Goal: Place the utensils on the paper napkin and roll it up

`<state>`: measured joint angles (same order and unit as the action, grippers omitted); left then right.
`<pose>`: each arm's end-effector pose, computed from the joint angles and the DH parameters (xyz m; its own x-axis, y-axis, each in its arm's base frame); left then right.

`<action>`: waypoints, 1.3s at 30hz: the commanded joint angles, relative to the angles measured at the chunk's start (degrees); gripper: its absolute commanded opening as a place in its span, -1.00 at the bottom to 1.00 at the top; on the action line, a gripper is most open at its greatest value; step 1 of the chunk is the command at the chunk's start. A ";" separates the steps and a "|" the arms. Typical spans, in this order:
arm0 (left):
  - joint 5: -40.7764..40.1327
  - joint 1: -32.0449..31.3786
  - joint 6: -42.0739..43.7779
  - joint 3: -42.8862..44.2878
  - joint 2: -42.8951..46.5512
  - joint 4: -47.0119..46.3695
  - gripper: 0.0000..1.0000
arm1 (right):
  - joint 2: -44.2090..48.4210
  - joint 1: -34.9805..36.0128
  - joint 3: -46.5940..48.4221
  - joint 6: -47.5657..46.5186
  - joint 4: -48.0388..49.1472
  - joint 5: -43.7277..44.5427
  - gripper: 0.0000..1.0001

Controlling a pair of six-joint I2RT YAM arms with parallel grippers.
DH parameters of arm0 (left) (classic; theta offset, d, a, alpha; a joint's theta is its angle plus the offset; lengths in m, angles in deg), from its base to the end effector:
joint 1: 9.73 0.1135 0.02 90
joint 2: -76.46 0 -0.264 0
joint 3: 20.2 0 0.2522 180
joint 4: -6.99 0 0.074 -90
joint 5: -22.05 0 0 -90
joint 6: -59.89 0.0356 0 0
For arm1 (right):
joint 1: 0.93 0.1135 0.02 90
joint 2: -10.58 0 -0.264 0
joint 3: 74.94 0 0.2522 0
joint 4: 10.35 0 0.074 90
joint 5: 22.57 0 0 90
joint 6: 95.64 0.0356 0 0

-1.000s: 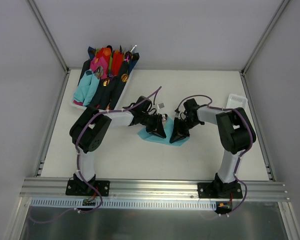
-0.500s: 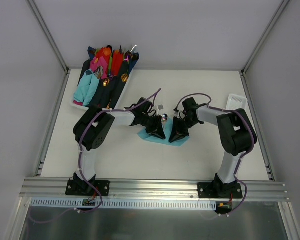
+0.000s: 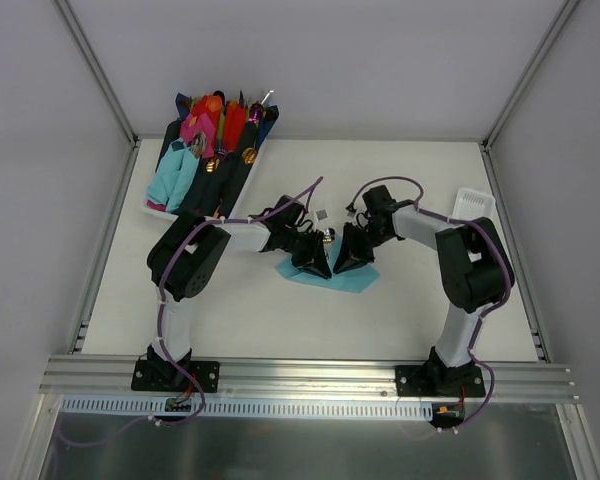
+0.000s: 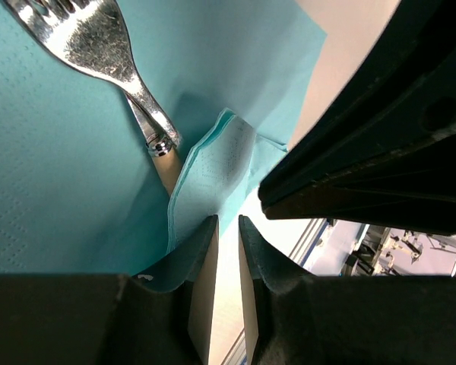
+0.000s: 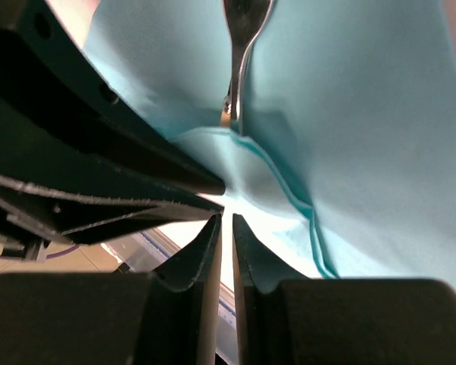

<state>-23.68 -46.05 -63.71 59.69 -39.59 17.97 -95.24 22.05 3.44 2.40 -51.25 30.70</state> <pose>0.3134 -0.2612 0.1289 -0.9383 0.1980 -0.2834 0.3451 0.4866 -0.8026 0.3173 0.1577 0.1560 -0.9194 -0.2681 -0.2877 -0.3914 0.6960 0.6020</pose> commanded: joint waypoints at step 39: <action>-2.61 1.16 -0.14 0.84 -2.34 0.85 -0.64 | 15.21 -7.25 -10.04 0.93 -6.79 14.75 -0.03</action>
<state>-23.90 -45.63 -63.96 59.95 -40.53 17.99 -81.89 15.67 -5.76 5.44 -55.18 42.88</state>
